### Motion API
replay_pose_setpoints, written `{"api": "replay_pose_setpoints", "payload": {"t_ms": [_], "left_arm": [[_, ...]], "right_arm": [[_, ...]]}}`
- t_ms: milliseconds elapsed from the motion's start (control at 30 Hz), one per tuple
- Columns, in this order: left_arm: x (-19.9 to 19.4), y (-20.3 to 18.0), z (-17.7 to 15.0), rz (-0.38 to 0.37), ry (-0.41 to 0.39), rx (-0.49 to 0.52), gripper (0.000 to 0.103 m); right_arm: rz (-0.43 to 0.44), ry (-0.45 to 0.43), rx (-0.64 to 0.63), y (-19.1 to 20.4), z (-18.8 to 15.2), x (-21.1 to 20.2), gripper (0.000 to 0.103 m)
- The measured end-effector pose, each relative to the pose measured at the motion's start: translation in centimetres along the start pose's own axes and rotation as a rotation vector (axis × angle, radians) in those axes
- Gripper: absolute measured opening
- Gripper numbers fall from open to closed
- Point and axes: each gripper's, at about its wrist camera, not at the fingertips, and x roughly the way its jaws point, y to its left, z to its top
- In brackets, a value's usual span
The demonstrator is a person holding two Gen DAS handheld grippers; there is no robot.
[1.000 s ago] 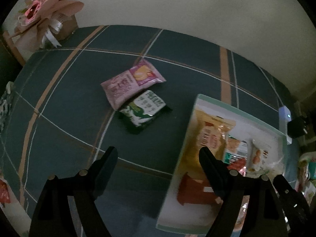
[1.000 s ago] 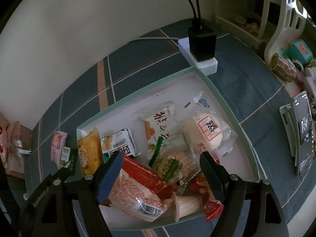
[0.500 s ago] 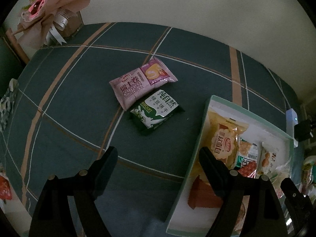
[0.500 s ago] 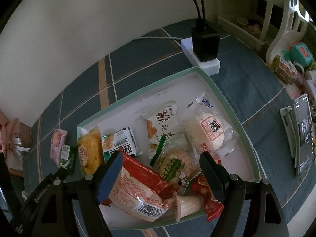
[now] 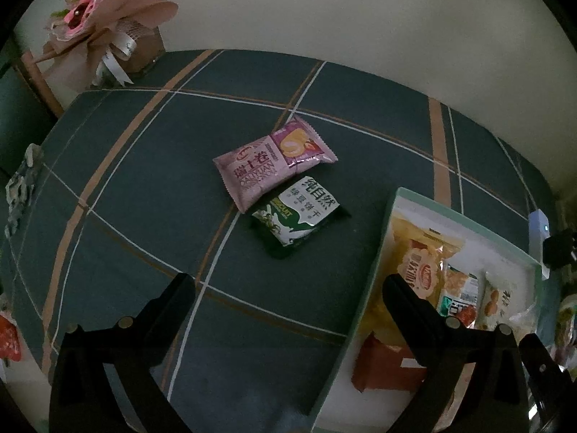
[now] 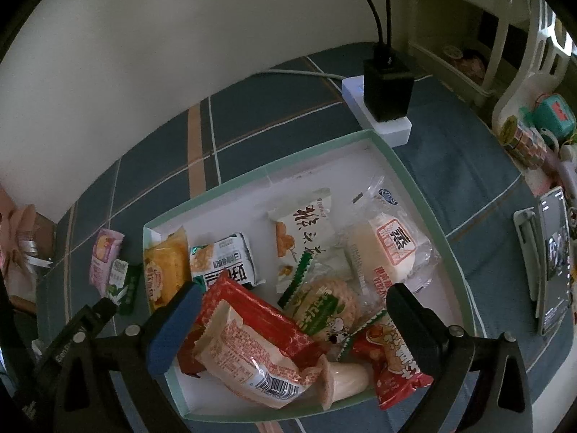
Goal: Organize snacks
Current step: 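Withdraw both grippers from the tray toward the pink bag and biscuit pack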
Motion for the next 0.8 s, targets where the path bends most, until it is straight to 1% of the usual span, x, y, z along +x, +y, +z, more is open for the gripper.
{"api": "replay_pose_setpoints", "payload": {"t_ms": [167,400,600,800], "left_arm": [[-0.8,-0.3,-0.2,-0.01,-0.013,0.031,0.103],[-2.0,0.4,-0.2,-0.009,-0.033,0.065,0.103],[-2.3,2.5,0.0,0.035,-0.038,0.079,0.103],[-2.8,5.3,0.6,0.072,-0.051,0.059,0.103]], "right_arm": [[-0.007,-0.003,-0.004,0.3,-0.3,-0.3,0.103],[0.024,-0.003,-0.045,2.2,-1.3,-1.3,0.103],[0.022,-0.007,-0.106,4.3,-2.4,-2.0,0.103],[0.015,0.001,-0.177,6.6,-3.9,-2.0,0.103]]}}
